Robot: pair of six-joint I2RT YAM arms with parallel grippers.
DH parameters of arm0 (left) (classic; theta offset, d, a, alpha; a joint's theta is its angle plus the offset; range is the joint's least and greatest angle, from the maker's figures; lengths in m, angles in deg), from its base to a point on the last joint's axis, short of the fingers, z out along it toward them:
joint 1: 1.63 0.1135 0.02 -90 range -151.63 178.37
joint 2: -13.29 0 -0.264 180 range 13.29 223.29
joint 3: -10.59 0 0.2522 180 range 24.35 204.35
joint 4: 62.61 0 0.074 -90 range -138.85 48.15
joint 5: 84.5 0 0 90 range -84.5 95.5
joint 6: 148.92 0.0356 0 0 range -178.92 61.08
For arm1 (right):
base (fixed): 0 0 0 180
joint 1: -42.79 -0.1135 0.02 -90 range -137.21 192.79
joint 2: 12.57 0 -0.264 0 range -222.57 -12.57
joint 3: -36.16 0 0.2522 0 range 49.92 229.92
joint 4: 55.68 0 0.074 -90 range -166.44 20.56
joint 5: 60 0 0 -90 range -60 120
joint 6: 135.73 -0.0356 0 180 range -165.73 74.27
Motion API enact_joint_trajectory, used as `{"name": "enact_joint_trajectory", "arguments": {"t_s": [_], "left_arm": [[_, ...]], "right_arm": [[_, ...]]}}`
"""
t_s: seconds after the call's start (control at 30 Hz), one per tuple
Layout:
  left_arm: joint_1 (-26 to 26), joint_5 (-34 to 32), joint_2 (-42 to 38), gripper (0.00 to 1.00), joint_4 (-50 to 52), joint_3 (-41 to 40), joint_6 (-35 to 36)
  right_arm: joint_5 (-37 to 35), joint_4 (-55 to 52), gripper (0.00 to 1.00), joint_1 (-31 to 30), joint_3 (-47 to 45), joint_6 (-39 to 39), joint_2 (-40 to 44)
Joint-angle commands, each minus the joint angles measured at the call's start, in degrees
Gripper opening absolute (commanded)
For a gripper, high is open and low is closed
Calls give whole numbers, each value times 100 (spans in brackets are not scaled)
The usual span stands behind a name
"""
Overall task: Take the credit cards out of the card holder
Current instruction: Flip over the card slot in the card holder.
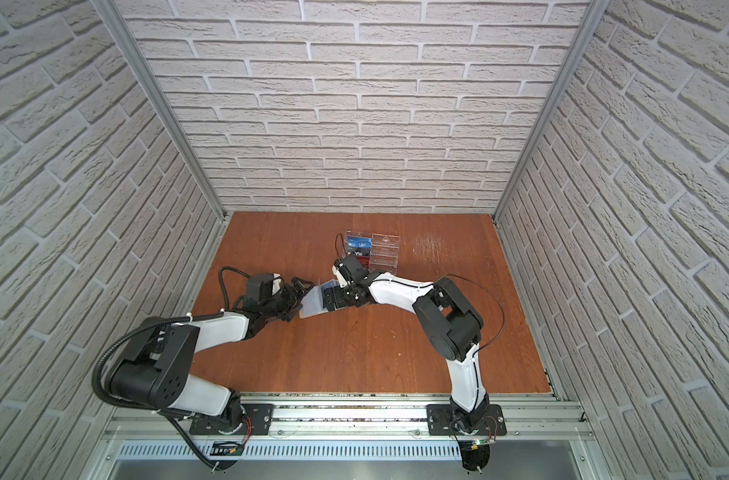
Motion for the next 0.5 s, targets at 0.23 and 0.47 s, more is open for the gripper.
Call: {"name": "enact_joint_trajectory", "arguments": {"t_s": [0.23,0.47], "left_arm": [[370,406,-549,98,-456,-388,-263],[555,516,-837,98,-313,-513,-235]], "right_arm": [[-497,-333,93,-223,490,-15,-252],[-696,-485,93,-446,728,-38,-393]]}}
